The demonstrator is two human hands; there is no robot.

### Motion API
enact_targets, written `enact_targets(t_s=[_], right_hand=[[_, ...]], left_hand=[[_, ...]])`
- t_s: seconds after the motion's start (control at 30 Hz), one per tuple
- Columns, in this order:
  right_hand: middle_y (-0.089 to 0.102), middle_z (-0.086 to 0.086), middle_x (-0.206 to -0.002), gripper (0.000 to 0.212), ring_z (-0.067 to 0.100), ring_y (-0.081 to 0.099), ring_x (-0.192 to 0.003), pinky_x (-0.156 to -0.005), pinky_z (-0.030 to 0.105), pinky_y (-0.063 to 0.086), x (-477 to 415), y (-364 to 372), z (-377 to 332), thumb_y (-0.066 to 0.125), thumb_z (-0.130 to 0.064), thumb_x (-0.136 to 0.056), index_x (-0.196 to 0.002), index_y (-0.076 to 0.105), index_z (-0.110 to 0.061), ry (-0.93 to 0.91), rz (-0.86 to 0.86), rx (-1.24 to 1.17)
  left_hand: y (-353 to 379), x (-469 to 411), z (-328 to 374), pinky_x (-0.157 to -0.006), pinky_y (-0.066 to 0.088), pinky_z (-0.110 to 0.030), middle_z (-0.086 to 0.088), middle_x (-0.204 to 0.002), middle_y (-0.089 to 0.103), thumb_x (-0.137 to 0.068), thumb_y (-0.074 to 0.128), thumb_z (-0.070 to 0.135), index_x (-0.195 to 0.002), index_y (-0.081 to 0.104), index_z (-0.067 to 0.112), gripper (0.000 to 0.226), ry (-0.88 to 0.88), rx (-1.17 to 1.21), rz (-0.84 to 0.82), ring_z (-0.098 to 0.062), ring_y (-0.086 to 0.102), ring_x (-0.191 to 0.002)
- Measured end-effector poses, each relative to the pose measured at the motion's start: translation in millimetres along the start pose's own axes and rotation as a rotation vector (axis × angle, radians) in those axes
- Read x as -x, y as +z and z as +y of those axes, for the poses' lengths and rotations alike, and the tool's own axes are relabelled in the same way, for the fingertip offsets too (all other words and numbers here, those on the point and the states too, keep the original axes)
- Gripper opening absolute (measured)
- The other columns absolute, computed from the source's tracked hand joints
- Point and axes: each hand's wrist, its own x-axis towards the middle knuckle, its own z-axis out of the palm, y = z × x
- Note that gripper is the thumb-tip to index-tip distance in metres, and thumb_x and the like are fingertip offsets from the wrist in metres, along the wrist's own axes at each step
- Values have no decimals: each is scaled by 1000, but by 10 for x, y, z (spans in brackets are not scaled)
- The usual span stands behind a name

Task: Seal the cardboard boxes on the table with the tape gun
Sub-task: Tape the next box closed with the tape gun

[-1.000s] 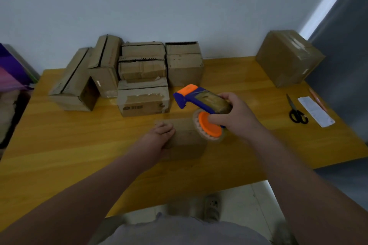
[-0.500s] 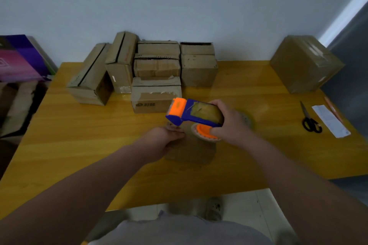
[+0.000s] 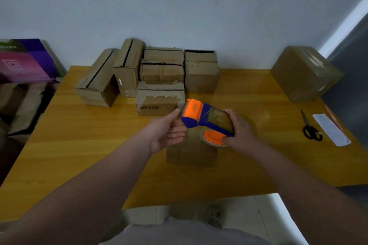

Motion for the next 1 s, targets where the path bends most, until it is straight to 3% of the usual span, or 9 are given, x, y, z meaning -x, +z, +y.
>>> enact_targets(t_s=[0.17, 0.4, 0.5, 0.63, 0.77, 0.9, 1.0], right_hand=[[44, 3, -115, 67, 17, 44, -97, -61, 12, 33, -4, -26, -64, 71, -5, -77, -133, 38, -22, -18, -31, 57], [37, -6, -129, 81, 9, 40, -109, -88, 29, 45, -100, -191, -212, 70, -21, -79, -146, 27, -36, -128, -200, 294], [43, -2, -128, 83, 14, 45, -106, -86, 31, 47, -108, -300, -100, 70, -24, -77, -145, 25, -41, -100, -229, 398], [43, 0, -117, 82, 19, 49, -99, -83, 38, 51, -76, -343, -33, 67, -24, -76, -142, 24, -45, -74, -260, 478], [40, -2, -111, 79, 19, 48, -98, -80, 33, 47, -48, -305, -65, 68, -20, -78, -144, 28, -39, -90, -226, 471], [40, 0, -112, 77, 19, 47, -99, -77, 29, 43, -50, -261, -63, 68, -22, -79, -143, 29, -38, -96, -183, 471], [38, -2, -108, 76, 20, 49, -97, -73, 28, 39, -39, -212, -39, 68, -24, -79, -143, 30, -38, -120, -137, 483]], left_hand=[[-33, -51, 4, -55, 48, -23, -3, -65, 63, -92, 58, 8, -101, 64, 5, 11, 58, 0, 90, -10, 55, -57], [-232, -133, -170, -52, 45, -22, -6, -70, 60, -92, 61, 9, -84, 63, 7, 8, 187, -124, 348, -12, 52, -58], [-404, -150, -301, -58, 47, -27, -8, -73, 62, -92, 63, 11, -85, 63, 4, 10, 200, -133, 454, -16, 52, -62], [-423, -146, -481, -61, 51, -30, -9, -77, 64, -91, 65, 18, -86, 64, 3, 16, 240, -154, 457, -20, 58, -69], [-360, -225, -599, -61, 51, -31, -6, -70, 64, -89, 69, 23, -80, 66, 2, 23, 272, -161, 549, -18, 55, -60], [-325, -326, -635, -73, 54, -40, -3, -69, 64, -89, 68, 28, -83, 68, 4, 25, 255, -190, 619, -19, 56, -63], [-305, -397, -698, -69, 53, -41, -3, -68, 65, -89, 67, 30, -68, 66, 10, 29, 254, -294, 627, -21, 55, -62]])
